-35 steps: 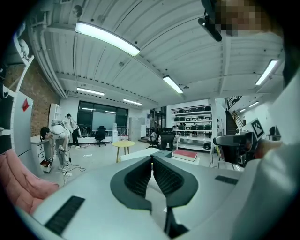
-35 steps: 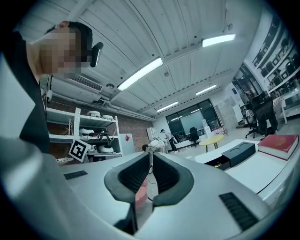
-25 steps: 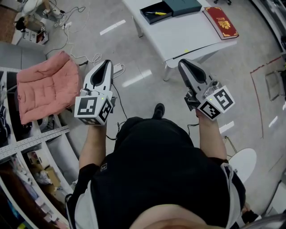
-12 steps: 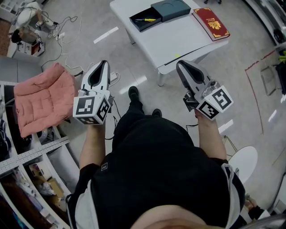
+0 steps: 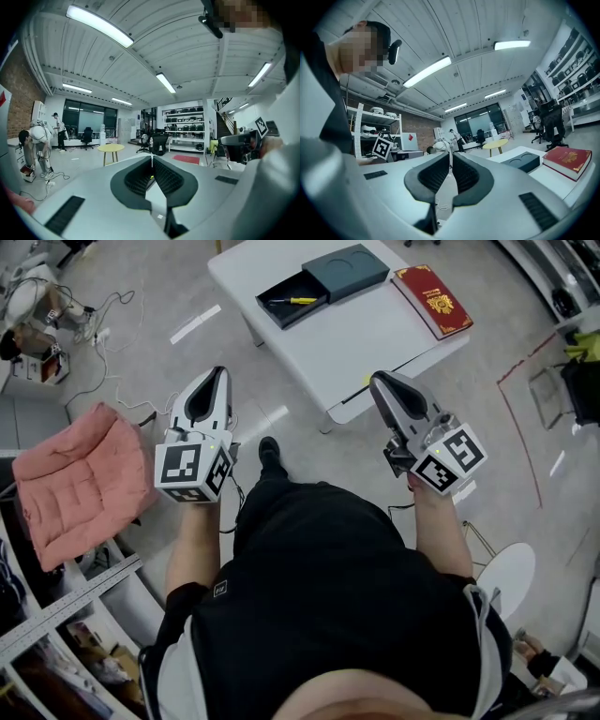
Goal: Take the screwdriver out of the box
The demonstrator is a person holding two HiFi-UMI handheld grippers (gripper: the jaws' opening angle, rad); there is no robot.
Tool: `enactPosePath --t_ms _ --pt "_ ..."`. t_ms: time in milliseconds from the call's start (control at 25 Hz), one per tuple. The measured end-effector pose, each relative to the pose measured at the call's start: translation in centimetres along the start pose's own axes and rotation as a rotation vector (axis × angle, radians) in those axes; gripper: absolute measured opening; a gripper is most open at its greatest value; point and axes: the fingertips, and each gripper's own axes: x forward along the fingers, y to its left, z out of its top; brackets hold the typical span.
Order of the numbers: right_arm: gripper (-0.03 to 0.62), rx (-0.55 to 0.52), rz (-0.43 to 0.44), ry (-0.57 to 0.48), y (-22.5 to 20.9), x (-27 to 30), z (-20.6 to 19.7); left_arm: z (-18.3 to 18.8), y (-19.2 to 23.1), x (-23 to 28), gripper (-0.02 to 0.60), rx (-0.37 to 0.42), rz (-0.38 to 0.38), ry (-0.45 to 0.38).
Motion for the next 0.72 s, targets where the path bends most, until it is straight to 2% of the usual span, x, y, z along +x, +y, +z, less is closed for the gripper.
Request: enactPosePath --t_ms 360,720 --pt "0.032 0.008 -0.074 0.016 -2.9 10.4 1.3 1.5 7.9 7.4 0.025 -0.028 -0.110 -0.008" --pt "0.032 0.000 -0.144 0.074 -4.1 18.4 0.5 0.8 14.9 11.3 0.025 -0.053 -0.190 0.010"
